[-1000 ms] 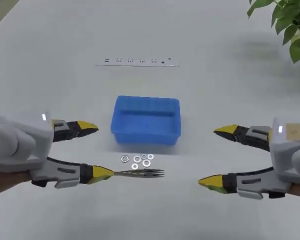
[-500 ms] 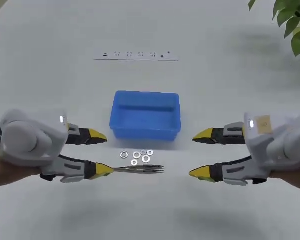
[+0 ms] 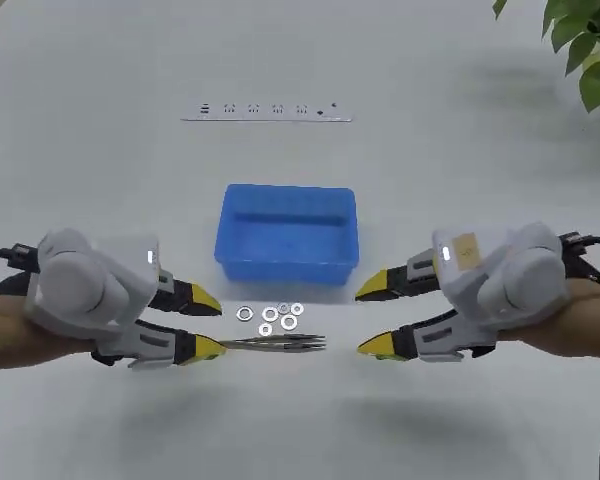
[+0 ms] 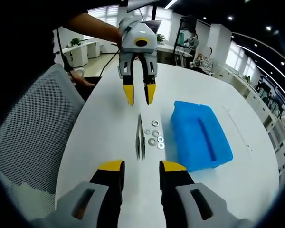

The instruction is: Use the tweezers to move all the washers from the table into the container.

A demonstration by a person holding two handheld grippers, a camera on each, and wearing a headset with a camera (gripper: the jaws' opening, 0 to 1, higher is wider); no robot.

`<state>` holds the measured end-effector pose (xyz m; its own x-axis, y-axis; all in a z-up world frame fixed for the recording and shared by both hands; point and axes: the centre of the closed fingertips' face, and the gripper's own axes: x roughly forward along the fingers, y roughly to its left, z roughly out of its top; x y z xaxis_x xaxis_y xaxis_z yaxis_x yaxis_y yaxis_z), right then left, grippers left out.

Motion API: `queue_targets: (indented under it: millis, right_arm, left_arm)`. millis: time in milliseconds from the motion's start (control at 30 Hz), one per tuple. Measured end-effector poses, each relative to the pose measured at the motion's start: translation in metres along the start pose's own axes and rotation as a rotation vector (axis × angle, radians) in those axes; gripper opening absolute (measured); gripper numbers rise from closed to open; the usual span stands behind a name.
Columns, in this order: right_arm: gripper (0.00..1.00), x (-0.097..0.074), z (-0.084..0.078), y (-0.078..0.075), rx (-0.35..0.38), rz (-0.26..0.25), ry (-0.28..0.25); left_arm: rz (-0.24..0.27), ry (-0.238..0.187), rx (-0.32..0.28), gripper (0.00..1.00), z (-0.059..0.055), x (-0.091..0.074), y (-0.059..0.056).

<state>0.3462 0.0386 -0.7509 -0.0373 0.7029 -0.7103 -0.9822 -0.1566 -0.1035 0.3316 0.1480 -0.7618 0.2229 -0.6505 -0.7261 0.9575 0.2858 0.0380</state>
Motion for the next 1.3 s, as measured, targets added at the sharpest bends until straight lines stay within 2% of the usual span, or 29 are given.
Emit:
queue_targets:
  millis: [200,467,733,1067,1300]
  right_arm:
    - [0.28,0.015,0.001,0.0,-0.021,0.043,0.02]
    - [0.25,0.038,0.004,0.0,-0.034,0.099,0.04]
    - [0.19,0.057,0.0,0.003,-0.032,0.149,0.074]
    - [0.16,0.071,-0.002,0.001,-0.012,0.163,0.096]
    - [0.13,0.074,-0.004,0.002,0.001,0.168,0.107]
  left_arm:
    - [-0.024,0.021,0.01,0.22,-0.003,0.006,0.001]
    - [-0.061,0.07,0.031,0.18,-0.017,0.016,0.003]
    - [-0.081,0.093,0.039,0.15,-0.021,0.021,0.005]
    - [-0.1,0.102,0.046,0.12,-0.023,0.027,0.005]
    - [-0.108,0.123,0.063,0.08,-0.027,0.031,0.003]
